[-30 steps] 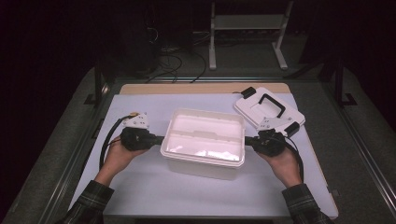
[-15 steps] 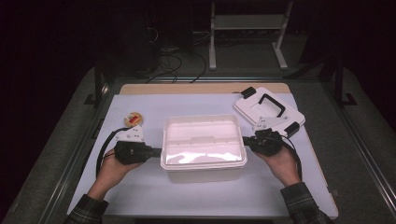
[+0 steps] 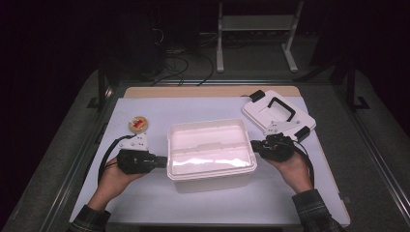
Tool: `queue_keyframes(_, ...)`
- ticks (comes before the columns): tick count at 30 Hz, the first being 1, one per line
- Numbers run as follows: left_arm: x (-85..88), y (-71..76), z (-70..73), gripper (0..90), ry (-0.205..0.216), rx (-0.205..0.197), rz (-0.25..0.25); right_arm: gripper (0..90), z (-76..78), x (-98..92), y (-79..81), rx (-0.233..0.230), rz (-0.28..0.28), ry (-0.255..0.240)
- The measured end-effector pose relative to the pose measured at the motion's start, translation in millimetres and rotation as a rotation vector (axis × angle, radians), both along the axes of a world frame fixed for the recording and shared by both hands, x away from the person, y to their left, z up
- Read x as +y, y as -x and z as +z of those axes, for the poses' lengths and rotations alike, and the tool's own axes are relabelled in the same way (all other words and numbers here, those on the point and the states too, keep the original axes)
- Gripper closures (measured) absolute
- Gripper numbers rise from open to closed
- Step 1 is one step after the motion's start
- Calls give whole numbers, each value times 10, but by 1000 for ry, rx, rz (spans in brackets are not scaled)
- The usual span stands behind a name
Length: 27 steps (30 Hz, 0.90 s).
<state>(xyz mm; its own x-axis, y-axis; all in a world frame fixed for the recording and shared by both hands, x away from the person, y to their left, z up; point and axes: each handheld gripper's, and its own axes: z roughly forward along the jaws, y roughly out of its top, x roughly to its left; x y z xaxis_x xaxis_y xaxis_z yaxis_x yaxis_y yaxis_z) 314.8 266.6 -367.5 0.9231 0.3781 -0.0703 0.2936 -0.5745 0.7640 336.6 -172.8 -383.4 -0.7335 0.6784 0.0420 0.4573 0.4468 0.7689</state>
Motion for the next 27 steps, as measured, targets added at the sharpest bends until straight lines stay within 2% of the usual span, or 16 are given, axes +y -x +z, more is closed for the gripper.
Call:
queue_keyframes(5,81,-21,39,622,-18,2,28,463,-95,-186,58,12,-81,-9)
queue_keyframes(9,135,-24,79,508,-34,7,38,295,-255,-318,150,34,-128,13)
queue_keyframes(12,157,-22,128,416,-55,19,33,224,-382,-395,226,47,-154,23)
queue_keyframes(13,157,-22,128,391,-55,19,33,224,-382,-395,226,47,-154,23)
queue_keyframes(14,174,-23,184,372,-62,20,33,180,-500,-433,288,65,-172,39)
queue_keyframes(16,179,-28,237,332,-64,25,38,137,-607,-456,342,87,-184,60)
queue_keyframes(18,181,-43,293,297,-73,27,40,133,-699,-468,396,98,-196,84)
queue_keyframes(19,177,-51,322,287,-79,30,40,134,-721,-471,435,68,-196,81)
queue_keyframes(27,64,-137,546,242,-111,12,12,128,-747,-499,493,50,-201,71)
